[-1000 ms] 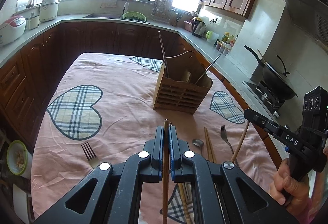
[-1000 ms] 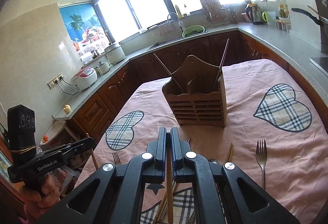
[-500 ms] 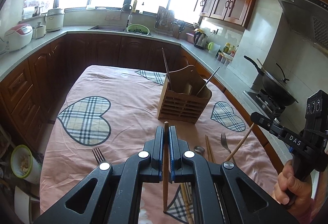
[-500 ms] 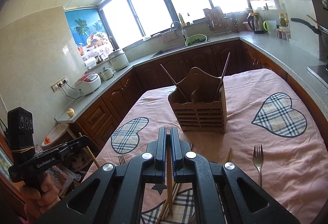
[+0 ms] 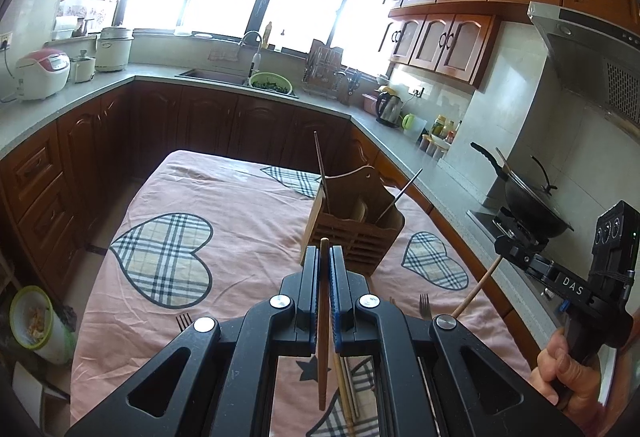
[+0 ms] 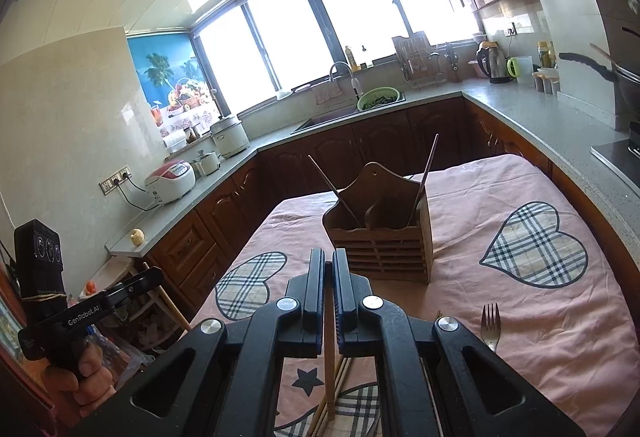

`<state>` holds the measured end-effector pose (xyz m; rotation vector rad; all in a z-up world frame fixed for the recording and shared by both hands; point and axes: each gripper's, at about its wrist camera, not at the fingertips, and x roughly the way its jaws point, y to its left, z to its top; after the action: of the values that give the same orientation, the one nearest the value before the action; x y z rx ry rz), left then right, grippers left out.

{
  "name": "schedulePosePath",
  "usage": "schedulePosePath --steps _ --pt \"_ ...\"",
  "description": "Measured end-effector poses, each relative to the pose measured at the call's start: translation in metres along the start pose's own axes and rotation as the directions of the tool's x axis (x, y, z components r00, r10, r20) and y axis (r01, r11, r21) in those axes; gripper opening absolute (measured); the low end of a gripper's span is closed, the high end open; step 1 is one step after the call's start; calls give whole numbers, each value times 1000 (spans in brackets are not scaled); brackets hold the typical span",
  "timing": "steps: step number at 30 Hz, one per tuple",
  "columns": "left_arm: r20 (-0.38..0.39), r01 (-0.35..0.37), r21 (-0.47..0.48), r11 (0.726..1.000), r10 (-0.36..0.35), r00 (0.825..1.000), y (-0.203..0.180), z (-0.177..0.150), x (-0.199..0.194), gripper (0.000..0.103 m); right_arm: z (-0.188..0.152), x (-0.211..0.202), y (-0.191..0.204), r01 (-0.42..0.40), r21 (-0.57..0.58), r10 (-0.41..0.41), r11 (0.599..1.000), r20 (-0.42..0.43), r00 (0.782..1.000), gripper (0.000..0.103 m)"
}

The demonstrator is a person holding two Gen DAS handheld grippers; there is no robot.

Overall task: Organize utensils
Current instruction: 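Lift the chopsticks with both tools and carry them over the wooden holder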

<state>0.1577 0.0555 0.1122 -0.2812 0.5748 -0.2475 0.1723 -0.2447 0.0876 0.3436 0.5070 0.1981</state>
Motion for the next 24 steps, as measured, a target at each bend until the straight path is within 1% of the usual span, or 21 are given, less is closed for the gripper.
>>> schedulePosePath --steps 6,12,17,24 --pt "33 8 -22 1000 -8 999 5 5 11 3 13 -2 -7 14 11 -15 1000 46 999 4" --pt "78 16 -26 1000 -14 997 6 18 25 3 32 2 -12 15 19 -16 1000 88 996 4" --pt "134 25 -18 1000 -22 991 4 35 40 3 54 4 -18 24 21 -27 999 151 988 4" --pt "201 41 -8 999 -39 979 1 61 76 3 89 15 -32 41 38 -49 998 220 974 4"
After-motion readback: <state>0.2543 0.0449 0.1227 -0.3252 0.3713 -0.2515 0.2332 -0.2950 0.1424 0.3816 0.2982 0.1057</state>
